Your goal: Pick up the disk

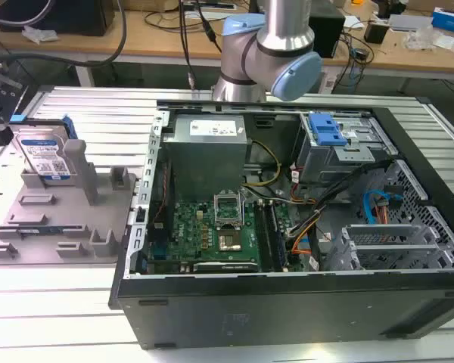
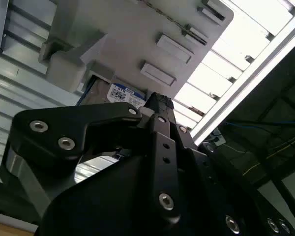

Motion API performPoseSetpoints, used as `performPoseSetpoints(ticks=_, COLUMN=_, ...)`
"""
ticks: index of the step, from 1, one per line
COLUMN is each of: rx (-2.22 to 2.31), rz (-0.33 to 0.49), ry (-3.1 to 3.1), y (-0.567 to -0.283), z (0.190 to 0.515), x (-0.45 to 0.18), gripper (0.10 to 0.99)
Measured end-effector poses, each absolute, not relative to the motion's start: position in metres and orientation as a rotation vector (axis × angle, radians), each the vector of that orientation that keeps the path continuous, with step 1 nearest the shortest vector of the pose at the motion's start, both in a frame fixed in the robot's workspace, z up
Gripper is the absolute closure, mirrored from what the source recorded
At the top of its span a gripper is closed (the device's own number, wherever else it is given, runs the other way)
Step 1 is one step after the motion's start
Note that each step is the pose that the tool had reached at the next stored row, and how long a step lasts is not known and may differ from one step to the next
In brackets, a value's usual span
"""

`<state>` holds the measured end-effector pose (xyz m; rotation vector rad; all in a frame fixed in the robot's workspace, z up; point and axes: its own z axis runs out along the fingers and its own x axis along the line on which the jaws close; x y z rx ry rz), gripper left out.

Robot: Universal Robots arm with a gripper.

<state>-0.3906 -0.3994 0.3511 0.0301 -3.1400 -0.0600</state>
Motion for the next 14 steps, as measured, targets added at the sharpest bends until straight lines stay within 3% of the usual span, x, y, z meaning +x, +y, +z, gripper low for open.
performPoseSetpoints(ticks=14, rx=0.042, rz=-0.06, ry=-3.14, y=-0.3994, z=0.3511, x=-0.3906, gripper=0.98)
